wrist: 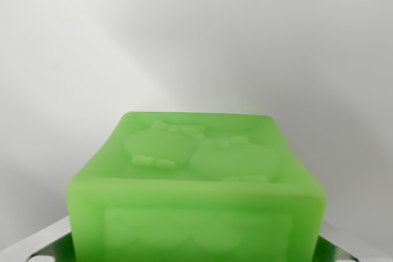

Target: Stack cube

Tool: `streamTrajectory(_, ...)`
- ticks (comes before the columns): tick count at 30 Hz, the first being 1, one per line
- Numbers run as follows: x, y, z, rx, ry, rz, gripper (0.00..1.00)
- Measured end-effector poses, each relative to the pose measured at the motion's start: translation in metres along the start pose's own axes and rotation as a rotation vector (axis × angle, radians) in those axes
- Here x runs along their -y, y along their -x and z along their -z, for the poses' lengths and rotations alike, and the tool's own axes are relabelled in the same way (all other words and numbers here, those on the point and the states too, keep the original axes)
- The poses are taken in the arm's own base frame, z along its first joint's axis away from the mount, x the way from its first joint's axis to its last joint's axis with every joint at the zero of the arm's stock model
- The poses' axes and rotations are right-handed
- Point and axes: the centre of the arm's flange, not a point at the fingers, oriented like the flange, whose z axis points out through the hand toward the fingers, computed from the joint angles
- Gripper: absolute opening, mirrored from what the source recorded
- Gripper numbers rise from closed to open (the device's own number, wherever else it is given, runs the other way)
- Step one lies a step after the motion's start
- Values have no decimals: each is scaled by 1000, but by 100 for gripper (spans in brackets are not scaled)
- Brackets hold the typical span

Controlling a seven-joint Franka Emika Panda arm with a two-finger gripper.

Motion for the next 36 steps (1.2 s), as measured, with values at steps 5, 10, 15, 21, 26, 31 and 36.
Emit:
streamTrajectory(5,0,0,0,0,0,0,0)
streamTrajectory(10,0,0,0,0,0,0,0)
streamTrajectory(15,0,0,4,-2,0,0,0)
streamTrajectory(21,0,-1,11,-4,1,0,0)
streamTrajectory(26,0,-1,18,-4,2,1,0)
streamTrajectory(31,0,-1,28,-4,3,1,0)
streamTrajectory(36,0,-1,38,-5,4,1,0)
